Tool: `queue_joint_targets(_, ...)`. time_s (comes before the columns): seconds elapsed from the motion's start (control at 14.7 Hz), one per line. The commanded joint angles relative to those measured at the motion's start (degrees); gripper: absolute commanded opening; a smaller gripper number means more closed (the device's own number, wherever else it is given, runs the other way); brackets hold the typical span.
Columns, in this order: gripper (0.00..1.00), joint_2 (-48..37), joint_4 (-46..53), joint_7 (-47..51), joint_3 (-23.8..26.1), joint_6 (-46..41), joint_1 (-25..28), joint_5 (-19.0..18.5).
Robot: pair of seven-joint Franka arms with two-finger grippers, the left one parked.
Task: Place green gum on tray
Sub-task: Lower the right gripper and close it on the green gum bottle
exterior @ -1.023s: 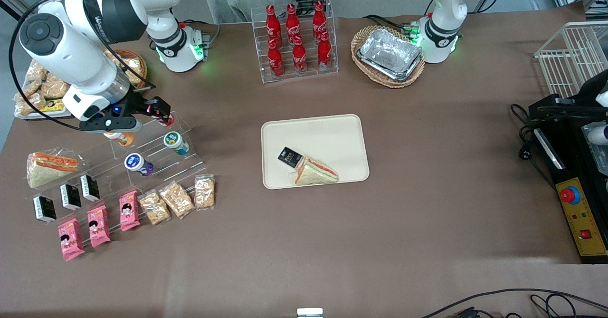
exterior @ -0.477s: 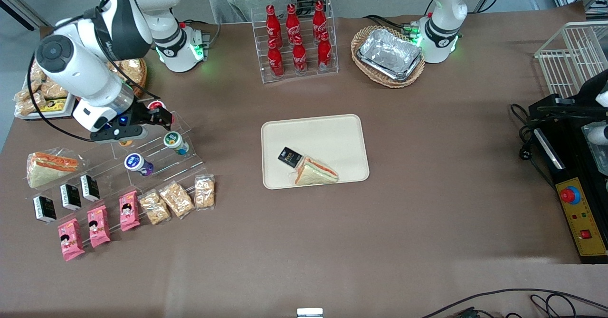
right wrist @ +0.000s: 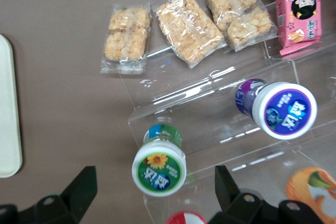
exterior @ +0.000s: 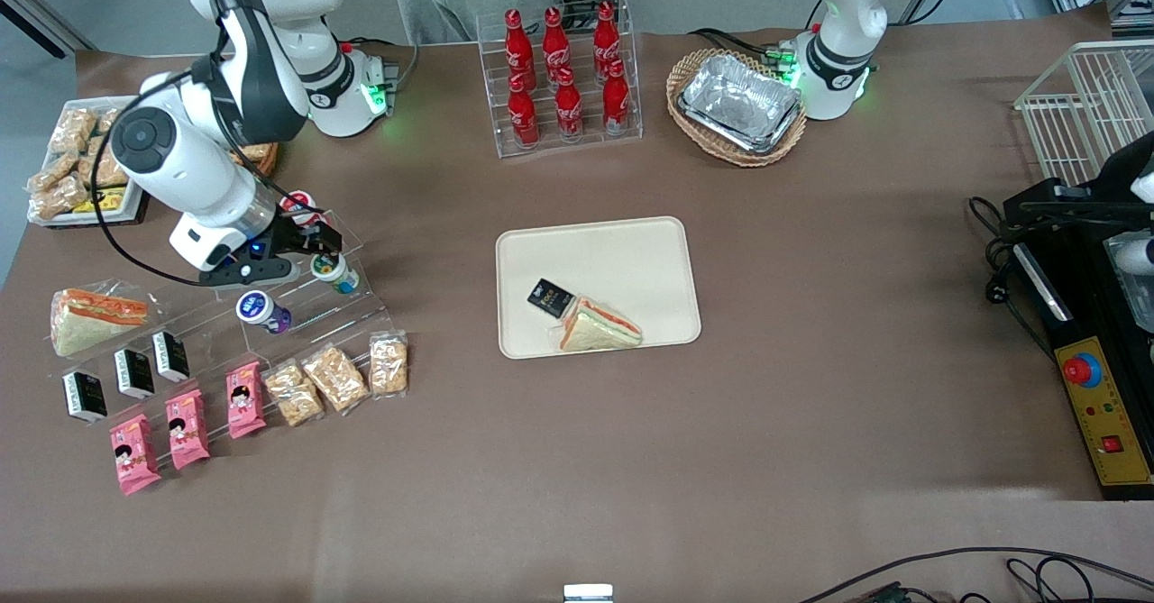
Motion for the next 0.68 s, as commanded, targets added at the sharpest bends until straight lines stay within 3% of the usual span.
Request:
queue_joint_targets(0.0, 1.00, 1.0, -4.2, -0.2, 0.2, 6.6, -0.3, 1.8)
queue_joint_targets(0.2, 1.00, 0.9, -6.3, -0.2, 0.2, 7.4, -0.1, 4.3)
queue_joint_targets(0.61, 1.00, 1.9, -7.2, -0.2, 0.5, 7.4, 0.2, 4.3)
